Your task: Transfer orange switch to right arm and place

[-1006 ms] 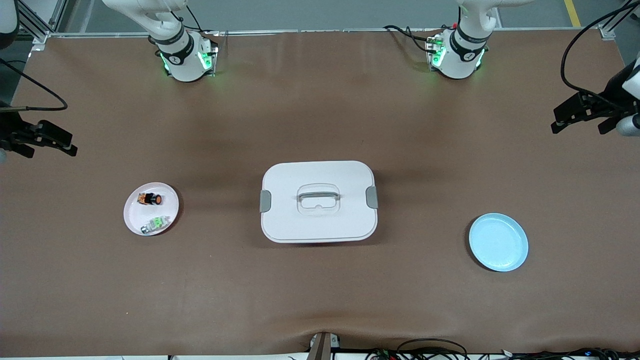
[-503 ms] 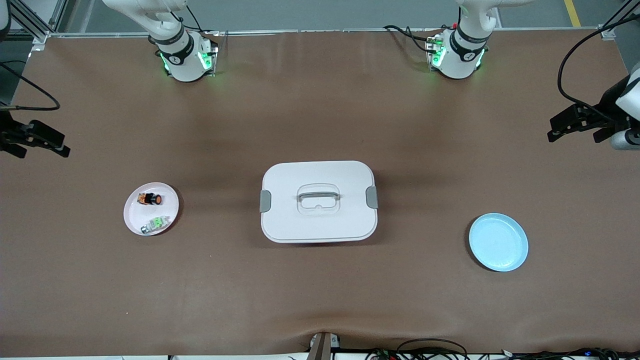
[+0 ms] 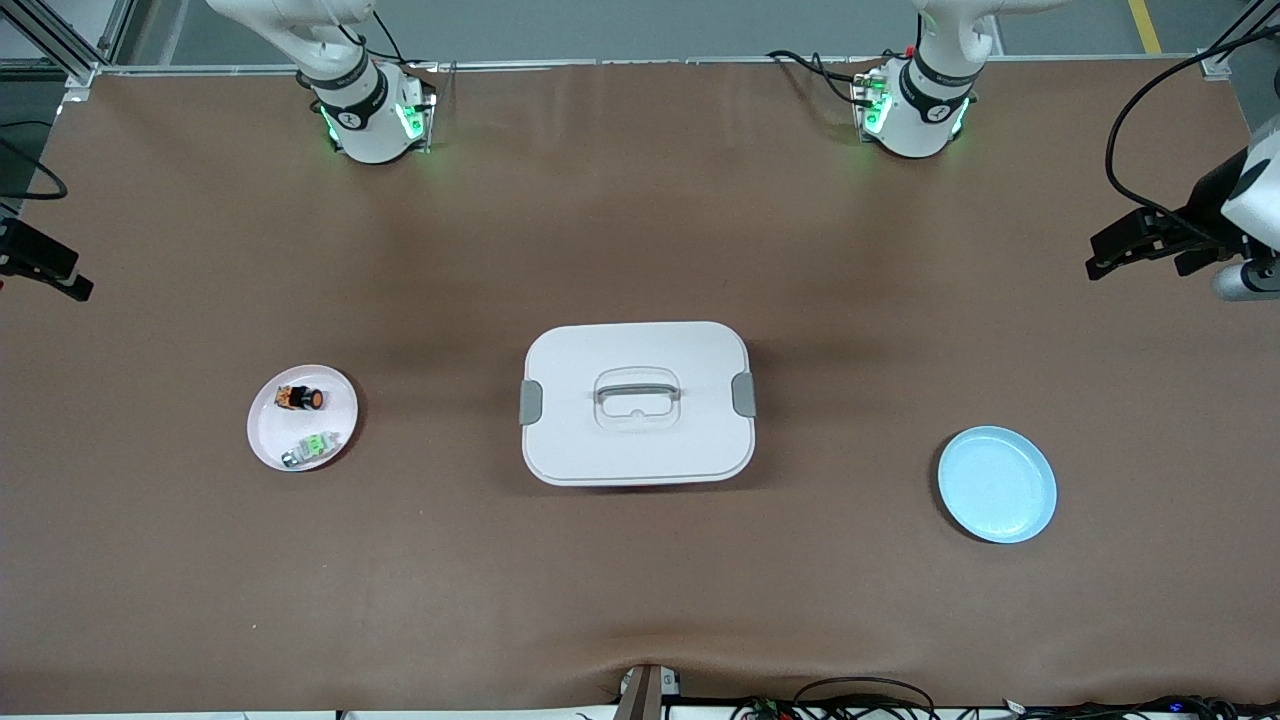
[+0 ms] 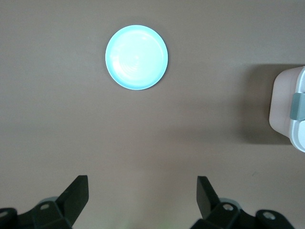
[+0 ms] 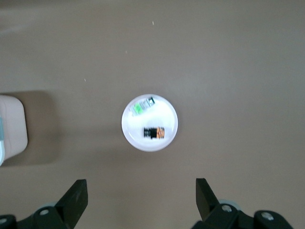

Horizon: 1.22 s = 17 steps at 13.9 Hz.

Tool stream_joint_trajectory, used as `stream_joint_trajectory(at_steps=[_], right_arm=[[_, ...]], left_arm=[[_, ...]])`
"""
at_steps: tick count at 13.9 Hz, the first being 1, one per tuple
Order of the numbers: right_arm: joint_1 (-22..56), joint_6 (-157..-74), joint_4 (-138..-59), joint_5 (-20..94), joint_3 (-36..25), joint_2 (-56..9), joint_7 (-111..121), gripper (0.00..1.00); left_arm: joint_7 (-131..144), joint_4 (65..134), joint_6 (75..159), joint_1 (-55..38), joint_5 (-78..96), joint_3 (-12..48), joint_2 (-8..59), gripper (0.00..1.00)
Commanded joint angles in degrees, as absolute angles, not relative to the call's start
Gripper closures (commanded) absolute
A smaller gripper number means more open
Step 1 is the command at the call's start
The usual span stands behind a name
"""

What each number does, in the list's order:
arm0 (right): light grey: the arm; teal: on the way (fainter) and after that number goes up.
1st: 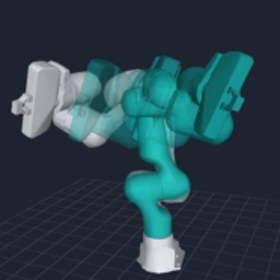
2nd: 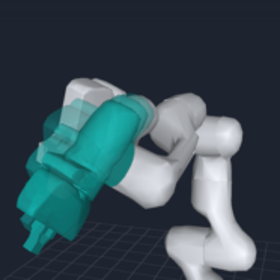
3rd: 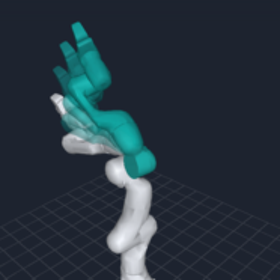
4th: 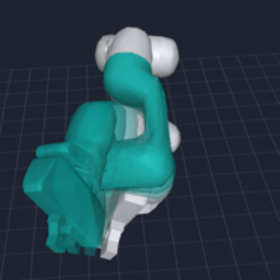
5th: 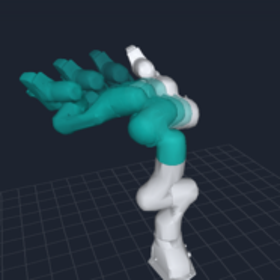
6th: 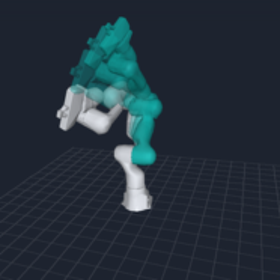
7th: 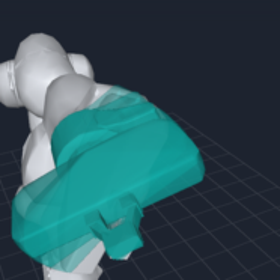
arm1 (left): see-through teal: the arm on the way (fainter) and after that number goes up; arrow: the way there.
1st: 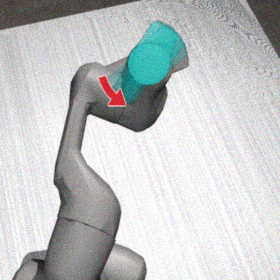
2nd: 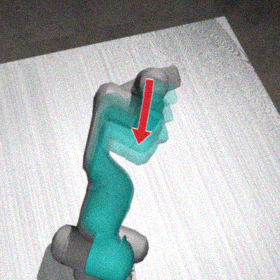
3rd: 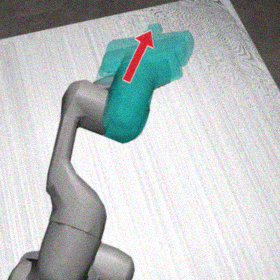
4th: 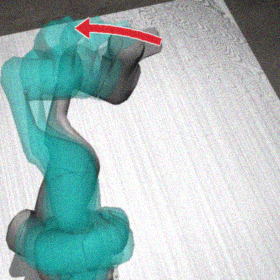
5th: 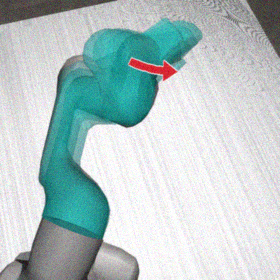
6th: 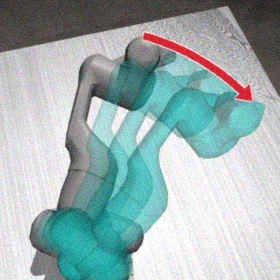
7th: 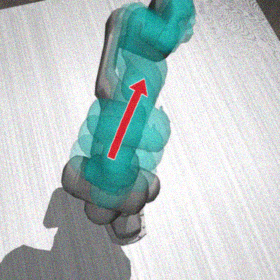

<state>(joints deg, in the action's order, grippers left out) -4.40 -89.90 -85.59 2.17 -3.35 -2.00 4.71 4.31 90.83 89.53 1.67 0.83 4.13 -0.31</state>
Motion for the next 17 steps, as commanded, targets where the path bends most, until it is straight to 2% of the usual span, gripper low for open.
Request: stream_joint_trajectory(at_steps=[1,3,9,17], right_arm=[[-6.59,-86.41,-84.11,3.25,-2.73,-2.46,4.13,0.00],[-6.16,-85.26,-83.50,2.82,-2.11,-2.20,4.13,0.00],[-3.96,-83.32,-82.88,-0.62,-1.93,-2.11,4.31,0.00],[-4.05,-83.23,-82.44,2.46,-2.63,-2.11,3.96,0.00]], left_arm=[[2.12,98.06,93.68,2.29,0.79,4.75,-6.49,0.00],[1.76,102.29,96.76,2.20,0.79,4.75,-9.57,0.00],[2.46,98.09,90.98,2.11,0.79,4.83,-6.68,0.00],[2.81,98.09,90.09,2.11,0.88,4.83,-6.68,0.00]])
